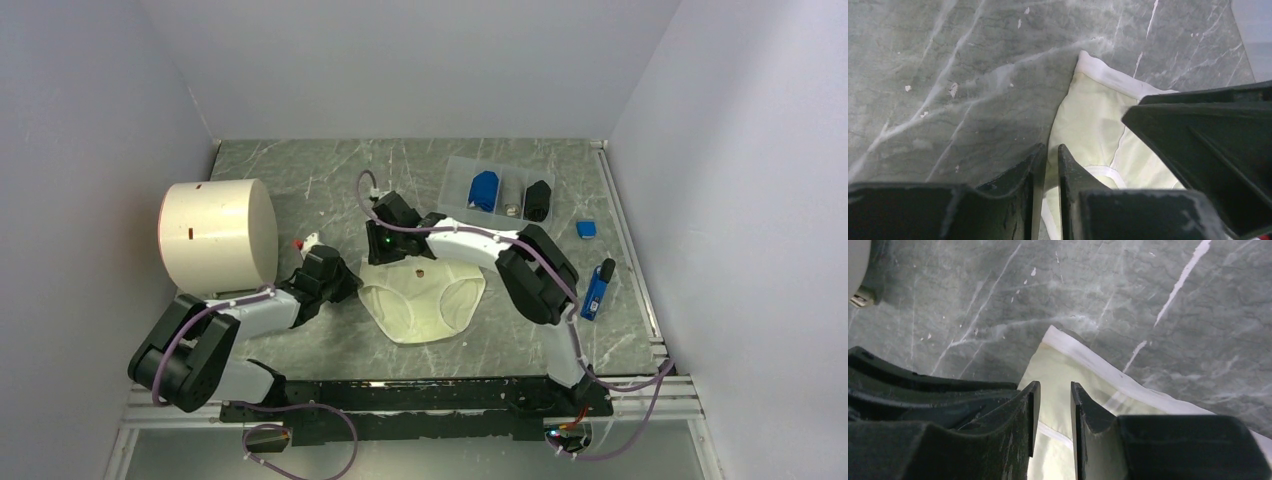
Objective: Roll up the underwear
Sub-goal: Fold the underwear at the center of the board.
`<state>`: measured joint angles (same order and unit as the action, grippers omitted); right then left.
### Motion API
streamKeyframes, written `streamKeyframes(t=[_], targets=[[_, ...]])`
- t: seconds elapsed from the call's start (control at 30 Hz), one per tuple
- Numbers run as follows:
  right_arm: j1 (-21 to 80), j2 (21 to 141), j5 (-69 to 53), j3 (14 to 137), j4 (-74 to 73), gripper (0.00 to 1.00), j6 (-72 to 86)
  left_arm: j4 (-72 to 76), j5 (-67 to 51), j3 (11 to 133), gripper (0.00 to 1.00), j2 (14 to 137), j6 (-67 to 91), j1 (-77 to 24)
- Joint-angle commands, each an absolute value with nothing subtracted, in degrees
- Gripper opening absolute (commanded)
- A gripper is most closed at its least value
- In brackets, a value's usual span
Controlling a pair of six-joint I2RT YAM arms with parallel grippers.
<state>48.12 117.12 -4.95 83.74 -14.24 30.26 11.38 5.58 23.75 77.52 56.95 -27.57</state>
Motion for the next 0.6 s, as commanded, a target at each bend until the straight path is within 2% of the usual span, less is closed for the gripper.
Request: streamKeyframes(t=[0.0, 0.17, 0.4, 0.57], targets=[[50.30, 119.40, 0.47, 89.17, -17.79, 0.33, 31.55, 6.84, 5.27, 22.48, 0.24, 76.49, 54.79, -27.45], [52.95, 123.36, 5.00, 95.76, -21.57, 0.32, 31.28, 5.92, 5.27, 21.83, 0.33, 75.33, 54.54, -27.46], [54.90, 129.89, 10.90, 103.59, -27.72, 0.32, 31.07, 4.49, 4.92, 22.58, 0.25, 76.81, 54.18, -27.46], [56.39, 132.42, 14.84, 106.35, -30.61, 0.33, 30.67, 3.97, 5.36, 22.28, 0.23, 76.18, 54.31, -27.46]])
